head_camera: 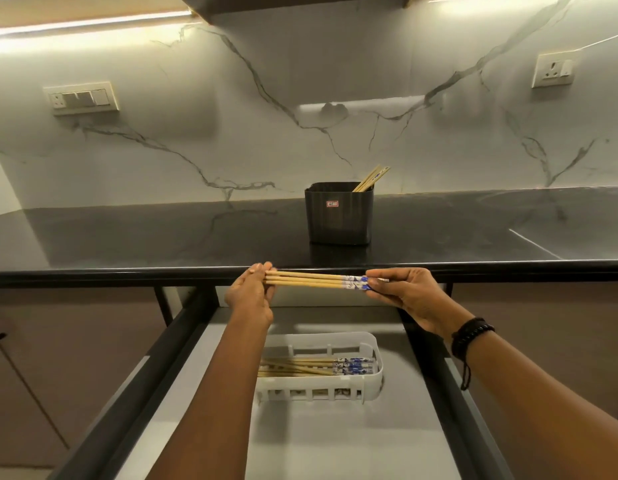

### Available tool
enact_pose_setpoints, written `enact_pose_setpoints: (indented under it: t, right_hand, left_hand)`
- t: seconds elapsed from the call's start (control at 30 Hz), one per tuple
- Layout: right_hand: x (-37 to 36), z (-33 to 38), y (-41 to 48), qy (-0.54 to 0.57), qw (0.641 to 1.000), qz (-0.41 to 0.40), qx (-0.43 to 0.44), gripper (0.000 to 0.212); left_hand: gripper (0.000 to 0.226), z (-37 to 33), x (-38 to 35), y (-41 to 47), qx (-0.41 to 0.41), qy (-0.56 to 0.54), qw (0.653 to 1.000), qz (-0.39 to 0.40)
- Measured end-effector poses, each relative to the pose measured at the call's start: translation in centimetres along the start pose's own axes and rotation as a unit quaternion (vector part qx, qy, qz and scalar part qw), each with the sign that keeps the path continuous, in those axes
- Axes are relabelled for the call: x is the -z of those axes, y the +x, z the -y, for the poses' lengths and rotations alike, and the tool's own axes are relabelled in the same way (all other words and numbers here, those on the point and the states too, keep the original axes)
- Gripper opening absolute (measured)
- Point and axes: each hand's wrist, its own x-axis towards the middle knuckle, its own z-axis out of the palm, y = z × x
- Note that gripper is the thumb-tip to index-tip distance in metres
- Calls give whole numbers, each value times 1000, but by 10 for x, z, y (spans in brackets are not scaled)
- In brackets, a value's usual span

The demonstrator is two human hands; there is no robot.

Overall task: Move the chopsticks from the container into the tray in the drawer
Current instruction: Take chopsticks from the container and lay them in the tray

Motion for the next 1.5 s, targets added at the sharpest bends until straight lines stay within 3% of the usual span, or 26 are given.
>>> enact_pose_setpoints:
  t: [0.07,0.17,0.37,0.6,0.77,0.9,1.0,1.17,1.27,1.33,1.43,1.5]
  right_hand:
    - [7,-4,3,-27,999,-4,-23,19]
    - [13,-9,3,-82,996,0,-47,17]
    - [5,-32,6,-187,977,32,-97,17]
    - [-9,-57,7,-172,975,15,-143,11]
    - [-12,-74,8,-219,966,8,-140,12]
    - [-12,-81,11,-419,906,42,-48,11]
    - [-15,-77,11,-496,865,74,-11,20]
    - [-15,-70,11,-494,868,51,22,22]
    - [-13,-64,11,-453,891,14,39,20]
    - [-14,-56,11,-413,908,-21,63,21]
    - [-16,-34,14,-361,918,-108,126,20]
    - [-16,-16,19,-307,927,-154,148,23]
  left_hand:
    - [8,-1,7,6,-33,99,992,-72]
    - [27,-3,14,13,-40,205,975,-78]
    - [26,6,13,13,-25,256,963,-84]
    - [6,15,11,6,-31,358,933,-17]
    - [10,19,8,3,-40,386,922,19]
    - [6,24,5,4,-40,402,914,33]
    - [7,25,5,3,-41,416,906,57]
    - [8,29,0,-1,-84,433,894,79]
    - [11,34,-3,0,-137,438,886,68]
    - [14,34,-4,-1,-197,463,862,60]
    - [15,34,-6,-3,-312,509,801,51]
    - [17,35,-9,-4,-364,501,783,58]
